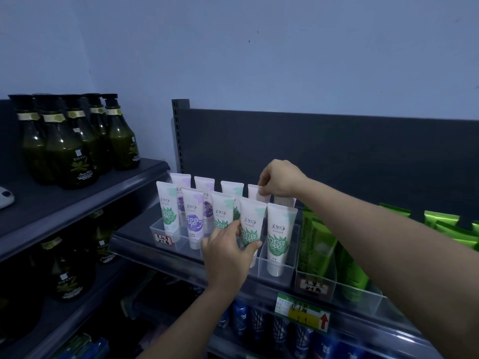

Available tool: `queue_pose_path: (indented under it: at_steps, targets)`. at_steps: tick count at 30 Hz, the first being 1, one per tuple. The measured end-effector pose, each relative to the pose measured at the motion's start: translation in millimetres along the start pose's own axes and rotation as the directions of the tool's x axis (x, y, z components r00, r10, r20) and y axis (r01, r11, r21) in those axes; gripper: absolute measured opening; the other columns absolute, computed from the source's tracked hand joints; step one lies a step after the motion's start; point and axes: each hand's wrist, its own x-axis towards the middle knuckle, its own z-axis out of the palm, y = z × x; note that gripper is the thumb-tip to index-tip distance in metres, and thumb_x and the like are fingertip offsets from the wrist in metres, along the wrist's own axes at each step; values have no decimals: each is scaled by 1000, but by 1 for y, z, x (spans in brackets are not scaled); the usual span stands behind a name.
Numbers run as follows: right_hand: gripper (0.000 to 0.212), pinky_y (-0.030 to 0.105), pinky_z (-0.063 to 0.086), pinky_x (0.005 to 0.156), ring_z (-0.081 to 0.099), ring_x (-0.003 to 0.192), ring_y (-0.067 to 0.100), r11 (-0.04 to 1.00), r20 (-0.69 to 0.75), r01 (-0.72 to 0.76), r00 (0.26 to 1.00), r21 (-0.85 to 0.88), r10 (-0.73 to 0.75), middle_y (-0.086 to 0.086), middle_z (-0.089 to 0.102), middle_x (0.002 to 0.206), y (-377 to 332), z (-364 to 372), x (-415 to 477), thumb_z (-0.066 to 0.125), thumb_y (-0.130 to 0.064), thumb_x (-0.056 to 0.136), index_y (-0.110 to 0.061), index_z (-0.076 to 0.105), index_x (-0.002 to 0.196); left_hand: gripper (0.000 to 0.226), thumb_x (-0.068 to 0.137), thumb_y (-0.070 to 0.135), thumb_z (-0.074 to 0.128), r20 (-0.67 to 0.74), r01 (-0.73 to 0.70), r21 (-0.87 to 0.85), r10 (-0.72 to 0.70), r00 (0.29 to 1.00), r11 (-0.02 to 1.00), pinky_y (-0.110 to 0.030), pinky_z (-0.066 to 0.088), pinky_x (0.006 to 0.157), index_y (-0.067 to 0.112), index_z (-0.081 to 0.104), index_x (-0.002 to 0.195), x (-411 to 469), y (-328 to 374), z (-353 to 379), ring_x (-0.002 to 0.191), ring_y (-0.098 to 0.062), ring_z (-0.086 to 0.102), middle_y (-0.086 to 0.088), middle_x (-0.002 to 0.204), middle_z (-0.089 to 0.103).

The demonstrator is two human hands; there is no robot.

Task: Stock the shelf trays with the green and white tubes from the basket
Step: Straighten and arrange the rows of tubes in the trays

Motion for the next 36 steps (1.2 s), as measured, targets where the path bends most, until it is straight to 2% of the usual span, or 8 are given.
queue_pose_path:
  at_steps: [7,12,18,23,27,31,33,36]
  targets:
    - [11,36,56,82,66,87,15,1000,0,8,1000,10,-8,-5,73,87,0,2,-1,73,-21,77,-28,67,74,48,69,46,78,-5,-1,-4,1,1000,1000,-30,26,83,22,64,108,-2,2,0,94,-11,55,25,86,50]
    - [5,38,56,83,65,88,16,1000,-2,13,1000,24,-13,-5,72,90,-1,5,-2,73,-23,80,-27,71,79,47,71,51,75,14,7,20,-7,1000,1000,-29,25,82,22,64,106,-3,0,-3,95,-12,53,23,87,51]
    - [6,34,53,87,63,97,17,999,9,1,1000,50,-1,-5,71,101,4,2,-4,72,-26,81,-30,69,84,40,71,51,75,24,9,18,-9,1000,1000,-34,33,85,23,66,100,-5,0,-3,95,-13,53,23,85,52]
    - [19,35,52,90,62,100,17,995,-48,-3,999,97,8,-3,69,106,12,-11,-11,72,-27,83,-21,73,100,63,72,47,74,-27,-10,-23,9,1000,1000,-41,40,93,14,57,122,-10,-4,-4,105,-21,53,4,106,60]
    - [19,35,53,89,63,101,17,998,-68,-32,997,53,36,-4,70,106,22,-19,-14,73,-30,80,-23,73,98,52,78,50,63,-123,-154,-55,147,981,986,-36,43,89,19,51,118,-19,12,-7,100,-16,50,5,105,53]
    - [20,31,52,83,62,98,18,996,-27,-84,996,-33,83,-4,70,103,30,-18,-19,72,-32,80,-23,72,97,46,80,47,62,-53,-249,-125,244,968,961,-36,51,86,17,61,114,-30,26,1,100,-4,50,9,104,59]
    - [17,31,52,81,62,97,18,994,-24,-90,996,-61,89,-5,70,102,33,-17,-22,71,-29,80,-23,73,97,49,77,44,69,-31,-214,-113,212,977,970,-36,51,89,15,64,116,-35,29,6,102,0,49,8,108,65]
    - [13,33,54,81,63,95,18,994,-32,-89,996,-59,88,-5,71,101,36,-17,-25,69,-22,81,-24,73,93,55,76,41,74,26,-132,-54,134,991,990,-38,47,97,13,63,122,-38,34,10,109,-8,54,5,115,66]
